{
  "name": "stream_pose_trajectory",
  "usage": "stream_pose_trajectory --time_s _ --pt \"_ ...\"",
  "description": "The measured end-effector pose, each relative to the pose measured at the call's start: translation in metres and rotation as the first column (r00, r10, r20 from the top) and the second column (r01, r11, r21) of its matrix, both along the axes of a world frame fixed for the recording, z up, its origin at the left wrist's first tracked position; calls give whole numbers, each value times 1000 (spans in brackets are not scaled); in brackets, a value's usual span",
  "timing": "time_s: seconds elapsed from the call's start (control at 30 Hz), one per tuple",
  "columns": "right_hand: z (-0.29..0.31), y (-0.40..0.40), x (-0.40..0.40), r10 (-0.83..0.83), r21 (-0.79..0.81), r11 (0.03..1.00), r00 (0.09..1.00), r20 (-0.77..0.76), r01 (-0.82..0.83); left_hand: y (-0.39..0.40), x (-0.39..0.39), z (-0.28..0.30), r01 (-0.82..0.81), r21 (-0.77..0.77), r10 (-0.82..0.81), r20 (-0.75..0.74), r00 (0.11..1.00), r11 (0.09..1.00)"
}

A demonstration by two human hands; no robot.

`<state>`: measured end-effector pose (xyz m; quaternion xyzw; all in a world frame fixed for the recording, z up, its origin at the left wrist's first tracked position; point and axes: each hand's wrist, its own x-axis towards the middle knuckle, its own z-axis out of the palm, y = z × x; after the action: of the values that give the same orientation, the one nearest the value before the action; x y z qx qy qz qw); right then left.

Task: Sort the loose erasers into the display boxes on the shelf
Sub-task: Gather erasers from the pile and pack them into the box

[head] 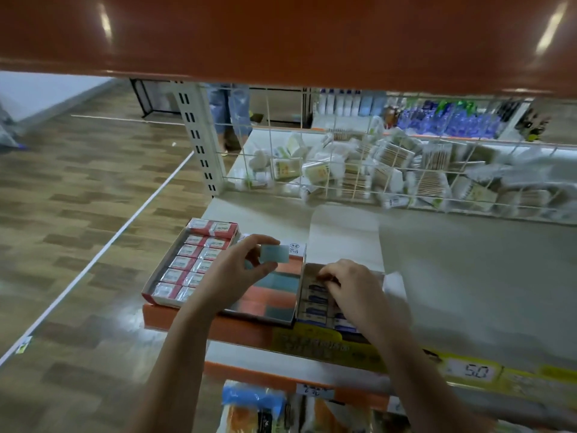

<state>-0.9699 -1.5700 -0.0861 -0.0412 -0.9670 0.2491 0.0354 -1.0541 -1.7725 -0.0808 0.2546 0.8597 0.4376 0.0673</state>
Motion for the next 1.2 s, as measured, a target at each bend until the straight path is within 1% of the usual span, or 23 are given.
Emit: stream_pose_trajectory --time_s 0.1,0.27,0.33,0.43,0.5,0.57,0.67,0.73,0.9,0.97,1.07,1.2 --pt "3 -1 -2 -18 -17 1000 1000 15 19 -1 -4 1 19 -6 -19 24 1000 1000" --pt "2 -5 -1 -25 -45 999 997 67 28 2 -9 1 12 -14 -12 10 1000 1000" --pt "-1 -9 0 -32 -21 999 997 74 33 2 -9 1 20 -29 -20 9 1000 999" --pt "-5 -17 0 -42 82 996 999 34 39 1 -11 2 33 -68 -33 11 999 997" --pt "-5 -20 0 -30 124 992 999 13 28 -1 -12 3 37 -134 -42 -28 999 990" --pt "-4 -19 -1 -19 135 991 1000 21 16 -4 -14 3 12 -220 -35 -101 994 975" --pt "0 -17 -3 -8 155 988 1000 26 3 -10 -18 3 -75 -378 -16 -231 973 923" --pt "3 -17 -4 -13 162 987 1000 -4 13 -14 -21 3 -105 -455 -25 -271 962 884" --pt "14 -20 -6 -40 84 995 996 -78 46 -13 -19 2 -128 -534 -60 -322 945 836" --pt "16 -24 -7 -44 73 996 997 -64 49 -7 -17 1 -137 -537 -66 -341 938 832" --pt "16 -29 -11 -58 82 995 998 -27 60 4 -12 -1 -163 -513 -31 -349 937 843" --pt "18 -32 -11 -79 72 994 997 -9 79 6 -8 -9 -228 -485 20 -397 918 844"
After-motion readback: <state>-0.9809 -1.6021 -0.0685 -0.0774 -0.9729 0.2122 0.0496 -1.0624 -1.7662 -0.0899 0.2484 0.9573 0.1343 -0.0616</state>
